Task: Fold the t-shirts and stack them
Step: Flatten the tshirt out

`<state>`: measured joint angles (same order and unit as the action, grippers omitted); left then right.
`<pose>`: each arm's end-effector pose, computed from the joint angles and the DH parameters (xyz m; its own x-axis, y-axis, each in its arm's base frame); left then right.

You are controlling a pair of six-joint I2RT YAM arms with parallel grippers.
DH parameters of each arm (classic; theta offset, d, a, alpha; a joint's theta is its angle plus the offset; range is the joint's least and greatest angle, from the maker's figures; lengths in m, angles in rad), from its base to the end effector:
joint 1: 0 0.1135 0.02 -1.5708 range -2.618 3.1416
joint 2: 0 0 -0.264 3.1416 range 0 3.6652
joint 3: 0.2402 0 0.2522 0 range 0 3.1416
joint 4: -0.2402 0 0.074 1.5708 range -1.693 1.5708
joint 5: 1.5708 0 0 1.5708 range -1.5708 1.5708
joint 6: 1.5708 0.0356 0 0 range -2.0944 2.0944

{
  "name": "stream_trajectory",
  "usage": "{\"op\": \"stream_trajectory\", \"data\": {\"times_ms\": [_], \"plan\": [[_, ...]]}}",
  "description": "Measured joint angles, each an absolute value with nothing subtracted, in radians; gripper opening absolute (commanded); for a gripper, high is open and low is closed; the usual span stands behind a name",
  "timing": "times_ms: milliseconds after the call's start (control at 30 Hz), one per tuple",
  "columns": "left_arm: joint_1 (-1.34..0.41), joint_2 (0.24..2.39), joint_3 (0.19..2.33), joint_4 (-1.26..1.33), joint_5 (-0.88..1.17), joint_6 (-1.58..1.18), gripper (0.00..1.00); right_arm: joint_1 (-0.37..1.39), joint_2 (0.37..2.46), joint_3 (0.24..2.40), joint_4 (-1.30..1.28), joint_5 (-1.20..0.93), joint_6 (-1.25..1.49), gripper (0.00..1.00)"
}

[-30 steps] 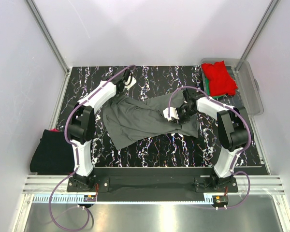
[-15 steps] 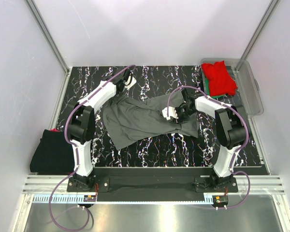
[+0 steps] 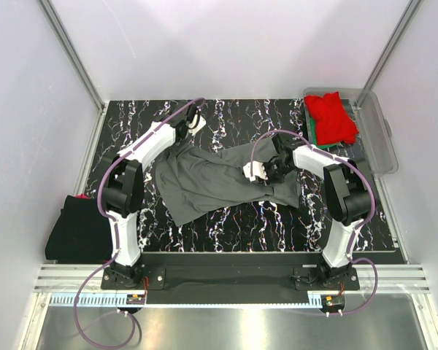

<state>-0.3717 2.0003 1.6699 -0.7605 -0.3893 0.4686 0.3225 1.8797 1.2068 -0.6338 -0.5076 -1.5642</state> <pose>0.4060 -0.1438 0.2359 -0.6593 0.7055 -0.2599 0.5274 0.6803 0.5089 0.3328 0.1294 0.1578 0.3913 -0.7907 -0.4709 -0.9182 -0.3007 -0.2579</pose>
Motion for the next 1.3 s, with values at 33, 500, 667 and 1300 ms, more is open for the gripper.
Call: {"op": "stream_trajectory", "data": {"times_ms": [33, 500, 667, 1300], "plan": [[-0.372, 2.0, 1.67, -0.761, -0.389, 0.469, 0.0, 0.323, 1.88, 1.208, -0.634, -0.505, -1.56, 0.02], [-0.372, 1.984, 1.717, -0.763, -0.39, 0.492, 0.0, 0.323, 1.778, 1.393, -0.647, -0.434, -1.419, 0.0], [-0.372, 1.892, 1.762, -0.768, -0.39, 0.511, 0.0, 0.322, 1.776, 1.552, -0.586, -0.35, -1.237, 0.0], [-0.389, 1.428, 1.845, -0.545, -0.419, 0.732, 0.0, 0.319, 1.616, 2.094, -0.498, -0.041, -0.768, 0.0]]}}
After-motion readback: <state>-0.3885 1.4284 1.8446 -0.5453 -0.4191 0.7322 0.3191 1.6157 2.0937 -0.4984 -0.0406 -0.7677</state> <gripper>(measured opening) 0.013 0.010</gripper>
